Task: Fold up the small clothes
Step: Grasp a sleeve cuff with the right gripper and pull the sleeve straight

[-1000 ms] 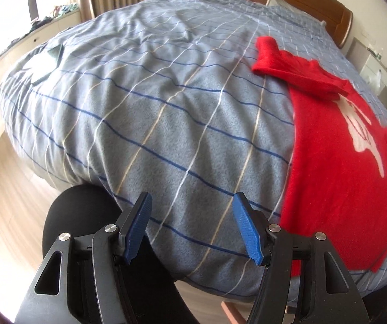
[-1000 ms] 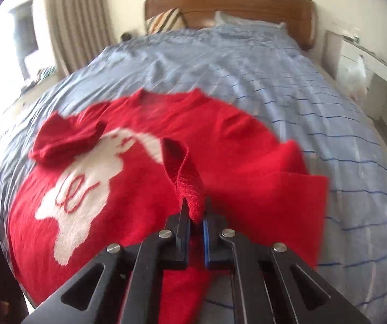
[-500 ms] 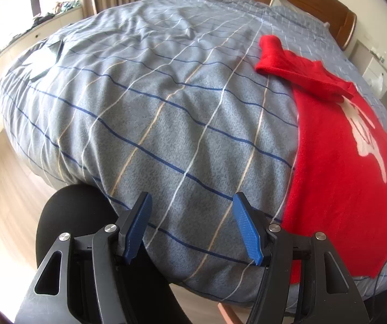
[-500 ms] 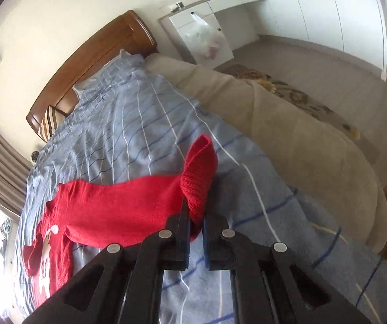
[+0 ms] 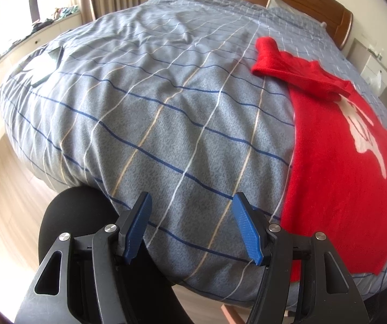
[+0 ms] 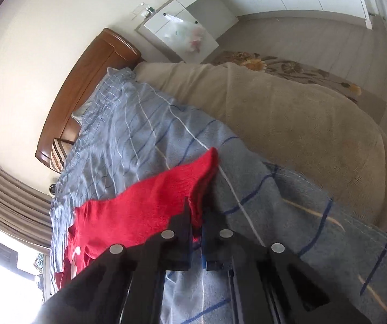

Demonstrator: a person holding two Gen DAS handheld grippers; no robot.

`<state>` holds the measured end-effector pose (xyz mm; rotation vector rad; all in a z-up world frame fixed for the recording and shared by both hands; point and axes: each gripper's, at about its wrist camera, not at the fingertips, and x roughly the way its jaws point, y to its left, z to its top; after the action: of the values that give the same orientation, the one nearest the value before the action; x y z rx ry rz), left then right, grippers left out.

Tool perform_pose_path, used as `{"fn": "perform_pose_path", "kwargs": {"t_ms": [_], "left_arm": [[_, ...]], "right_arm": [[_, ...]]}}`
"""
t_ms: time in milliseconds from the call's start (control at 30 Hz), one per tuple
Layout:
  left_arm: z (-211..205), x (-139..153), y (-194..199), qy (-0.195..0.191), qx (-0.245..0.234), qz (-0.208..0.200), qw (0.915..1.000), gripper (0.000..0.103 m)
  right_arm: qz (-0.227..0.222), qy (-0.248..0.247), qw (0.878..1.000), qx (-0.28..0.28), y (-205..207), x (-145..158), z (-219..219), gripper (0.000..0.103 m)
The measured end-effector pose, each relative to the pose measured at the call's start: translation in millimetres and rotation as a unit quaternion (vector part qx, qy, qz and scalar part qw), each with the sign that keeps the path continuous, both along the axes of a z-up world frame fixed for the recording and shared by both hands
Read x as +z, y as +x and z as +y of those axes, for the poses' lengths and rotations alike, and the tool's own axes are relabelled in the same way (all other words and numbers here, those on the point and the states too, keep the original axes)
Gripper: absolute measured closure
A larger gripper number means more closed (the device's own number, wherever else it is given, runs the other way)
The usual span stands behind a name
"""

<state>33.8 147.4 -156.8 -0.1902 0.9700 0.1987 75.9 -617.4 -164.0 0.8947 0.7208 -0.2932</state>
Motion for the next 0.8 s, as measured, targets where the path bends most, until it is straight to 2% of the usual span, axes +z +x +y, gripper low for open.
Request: {"fn": "perform_pose_path", "kwargs": {"t_ms": [100, 200, 400, 600, 700, 767, 800], "left_arm": [[0.9, -0.5, 0.6, -0.005, 0.003, 0.005, 1.0, 0.038], [3.3, 1.4, 0.9, -0.007, 0.005, 0.003, 1.0, 0.038], [13.1, -0.3, 2.8, -0.037, 0.014, 0.008, 0.9992, 0.038], [11.4, 1.8, -0.6, -0.035, 0.001, 0.001, 0.9994, 0.037], [6.6, 5.7, 4.4, -0.033, -0.01, 0.002, 0.9994, 0.037], [-0.4, 16.6, 10.8, -0.009, -0.026, -0.008, 0.9996, 0.037], [-3.3, 25.2, 14.4, 0.002, -0.035, -0.018, 0.9992, 0.037]], "right_arm": [[0.003, -0.004, 1.0, 0.002, -0.6, -17.5, -6.9, 0.101], [-0.018, 0.002, 1.0, 0.011, -4.4, -27.3, -15.6, 0.103], [-0.009, -0.023, 0.999, 0.029, -6.9, -14.4, -10.8, 0.102], [0.004, -0.056, 0.998, 0.033, -20.4, 0.8, -5.8, 0.1], [0.028, -0.095, 0.995, 0.034, -26.0, 15.1, 0.3, 0.088], [0.045, -0.128, 0.99, 0.024, -31.8, 28.4, 4.2, 0.074], [0.051, -0.145, 0.988, 0.015, -35.7, 35.7, 5.0, 0.07]]}}
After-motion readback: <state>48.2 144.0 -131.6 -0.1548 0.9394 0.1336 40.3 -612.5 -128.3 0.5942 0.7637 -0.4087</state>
